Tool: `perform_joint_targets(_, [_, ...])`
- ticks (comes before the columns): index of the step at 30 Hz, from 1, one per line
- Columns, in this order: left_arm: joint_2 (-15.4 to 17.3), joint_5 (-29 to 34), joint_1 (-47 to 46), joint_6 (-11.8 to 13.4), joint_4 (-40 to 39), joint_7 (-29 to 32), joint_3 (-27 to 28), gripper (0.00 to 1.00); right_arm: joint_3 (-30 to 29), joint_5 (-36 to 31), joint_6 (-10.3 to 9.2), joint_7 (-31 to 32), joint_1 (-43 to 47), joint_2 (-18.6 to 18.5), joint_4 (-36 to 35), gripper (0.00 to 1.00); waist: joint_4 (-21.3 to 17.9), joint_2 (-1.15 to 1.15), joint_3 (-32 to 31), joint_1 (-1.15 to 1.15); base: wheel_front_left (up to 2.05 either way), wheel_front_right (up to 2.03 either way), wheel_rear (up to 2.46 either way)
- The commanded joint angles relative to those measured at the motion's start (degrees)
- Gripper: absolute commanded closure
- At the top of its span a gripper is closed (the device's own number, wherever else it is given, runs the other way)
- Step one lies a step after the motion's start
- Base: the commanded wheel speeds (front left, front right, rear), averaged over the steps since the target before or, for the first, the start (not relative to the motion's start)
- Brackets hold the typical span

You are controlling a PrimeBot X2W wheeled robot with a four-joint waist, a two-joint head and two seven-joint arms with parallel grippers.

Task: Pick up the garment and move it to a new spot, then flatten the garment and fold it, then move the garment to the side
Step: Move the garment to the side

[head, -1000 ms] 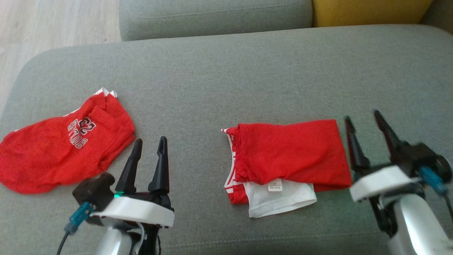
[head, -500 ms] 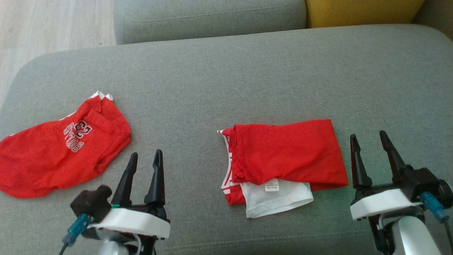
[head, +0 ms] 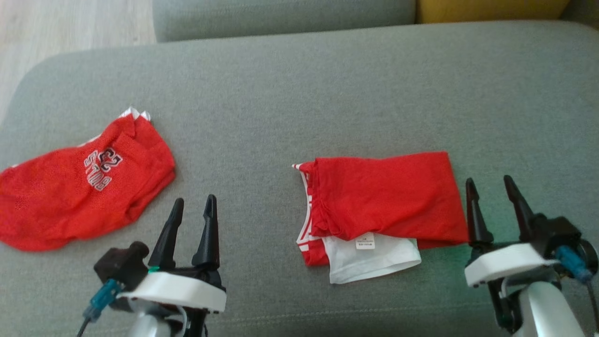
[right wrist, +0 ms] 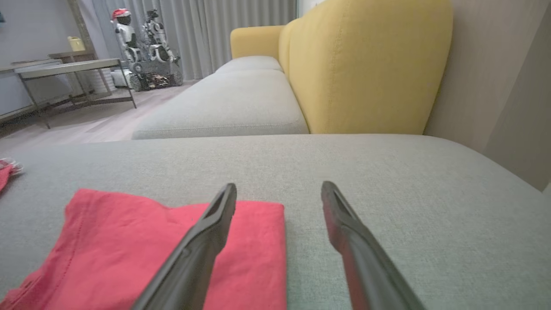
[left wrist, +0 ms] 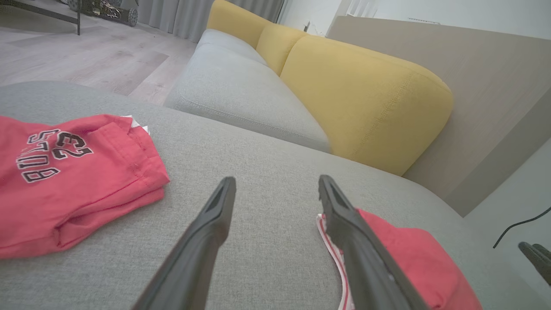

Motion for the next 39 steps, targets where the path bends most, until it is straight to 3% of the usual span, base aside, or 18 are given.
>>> perform_joint_targets(1, [0.08,0.72,-3.23,-0.33,-1.79,-0.32,1.57,0.0,0.53,0.5,-0.04,0.27,-3.45,0.01,-0.73,0.0,0.51,0.0,1.31,0.0,0.0,0.0,0.0])
perform_joint_targets(8, [0.08,1.23,-5.24,-1.18,-1.41,-0.32,1.31,0.0,-2.41,3.93,-0.04,2.45,-7.79,0.44,7.11,0.0,2.22,0.0,5.53,0.0,0.0,0.0,0.0])
perform_joint_targets(18, [0.08,1.78,-6.91,-1.77,-0.58,-0.32,1.73,0.0,0.6,7.73,-0.04,3.86,-12.43,0.54,17.08,0.0,2.96,0.0,8.11,0.0,0.0,0.0,0.0])
perform_joint_targets(19, [0.08,2.0,-7.06,-1.96,-0.44,-0.32,1.75,0.0,1.23,7.73,-0.04,3.87,-13.15,0.54,18.52,1.0,2.8,0.0,8.31,0.0,0.0,0.0,0.0])
perform_joint_targets(25, [0.08,2.97,-7.18,-2.51,-0.44,-0.32,1.45,0.0,2.38,5.0,-0.04,1.56,-15.63,-0.63,19.71,1.0,1.66,0.0,8.56,0.0,0.0,0.0,0.0])
perform_joint_targets(29, [0.08,3.44,-7.31,-2.62,-0.84,-0.32,1.48,0.0,4.27,0.59,-0.04,0.03,-18.61,-3.52,18.84,1.0,0.17,0.0,9.36,0.0,0.0,0.0,0.0])
perform_joint_targets(34, [0.08,4.62,-8.5,-3.37,-1.54,-0.32,1.33,0.0,7.73,-2.94,-0.04,0.51,-24.15,-8.43,17.22,1.0,-2.08,0.0,11.31,0.0,0.0,0.0,0.0])
perform_joint_targets(39, [0.08,6.1,-11.01,-4.18,-3.08,-0.32,0.81,0.0,10.03,-1.69,-0.04,3.36,-30.9,-15.31,17.41,1.0,-4.07,0.0,15.06,0.0,0.0,0.0,0.0])
